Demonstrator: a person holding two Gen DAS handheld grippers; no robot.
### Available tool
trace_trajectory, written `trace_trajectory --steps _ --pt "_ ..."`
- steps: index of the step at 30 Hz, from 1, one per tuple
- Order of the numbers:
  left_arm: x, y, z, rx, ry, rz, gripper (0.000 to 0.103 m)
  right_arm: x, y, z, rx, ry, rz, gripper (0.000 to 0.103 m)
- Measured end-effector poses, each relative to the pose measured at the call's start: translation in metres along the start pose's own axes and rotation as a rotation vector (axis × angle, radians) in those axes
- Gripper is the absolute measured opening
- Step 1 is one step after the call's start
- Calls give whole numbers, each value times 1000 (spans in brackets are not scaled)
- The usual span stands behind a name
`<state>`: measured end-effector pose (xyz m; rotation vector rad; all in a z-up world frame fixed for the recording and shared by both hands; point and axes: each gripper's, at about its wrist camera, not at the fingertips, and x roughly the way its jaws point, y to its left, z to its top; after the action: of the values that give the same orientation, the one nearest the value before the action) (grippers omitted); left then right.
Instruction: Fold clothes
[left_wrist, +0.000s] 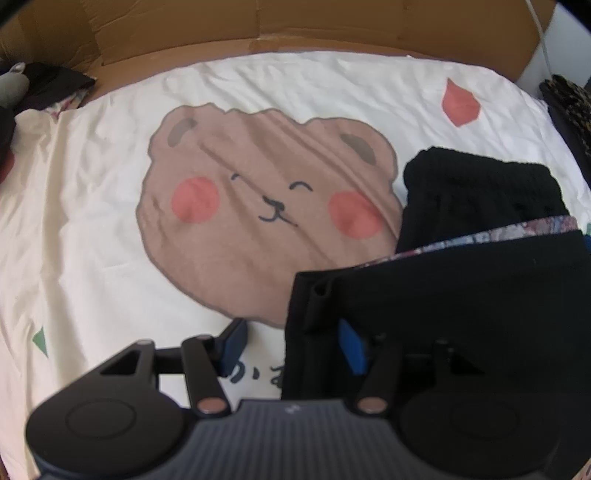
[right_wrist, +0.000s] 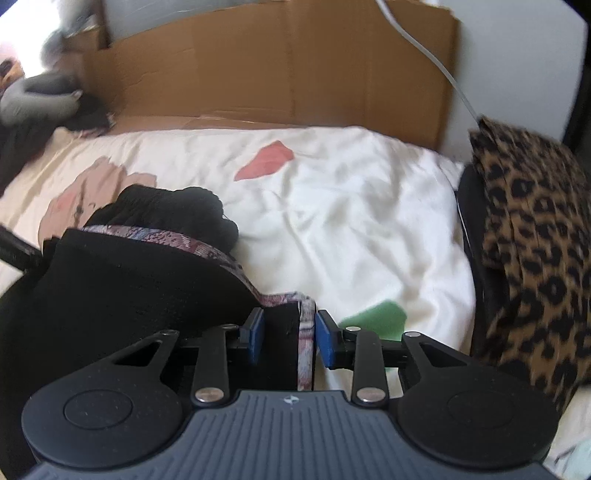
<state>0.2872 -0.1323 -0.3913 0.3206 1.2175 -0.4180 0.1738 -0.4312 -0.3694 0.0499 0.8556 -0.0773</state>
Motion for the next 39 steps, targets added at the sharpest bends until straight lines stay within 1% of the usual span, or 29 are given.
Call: trace_trajectory --steps 1,2,5,7,9,12,13,14,15,16,17,18,20,22,27,34,39 --pt "0 0 0 4 -2 0 58 3 -2 2 7 10 15 37" --pt "1 -1 0 6 -4 -1 58 6 -8 3 41 23 36 37" --pt "0 -3 0 3 -5 -5 58 14 -25 2 185 70 93 37" --pt "1 -4 2 6 -5 -8 58 16 -33 -3 255 89 112 39" --pt "1 -5 2 6 -9 -6 59 15 -35 -8 288 97 124 39" --pt "0 -7 0 5 -18 -4 59 15 -32 -11 297 105 119 37" --pt "-1 -6 -1 4 -21 -9 56 15 -30 -10 286 106 118 33" --pt "-1 -6 -1 -1 -24 -18 51 15 -29 -9 279 109 124 24" --pt "-2 -5 -2 -1 -27 -26 48 15 -28 -8 273 112 131 16" --pt "-3 -5 -2 4 -31 -34 42 15 -28 -7 273 114 136 10" --pt "-4 -6 -3 9 -33 -44 33 12 -28 -7 275 111 136 6" --pt "-5 -7 -3 15 -35 -56 29 8 -30 -8 282 97 129 6" --pt "-7 -8 -3 16 -40 -69 9 -1 -32 -9 300 67 112 5" --pt "-10 -9 -2 10 -51 -75 8 -10 -38 -10 339 33 108 4" --pt "-31 2 -2 -52 -117 -95 7 -36 -52 -11 417 -29 123 4" --pt "-60 8 10 -40 -185 -126 6 -62 -68 -7 532 -91 173 4" --pt "-67 5 26 -37 -215 -133 6 -66 -73 -1 567 -106 153 4"
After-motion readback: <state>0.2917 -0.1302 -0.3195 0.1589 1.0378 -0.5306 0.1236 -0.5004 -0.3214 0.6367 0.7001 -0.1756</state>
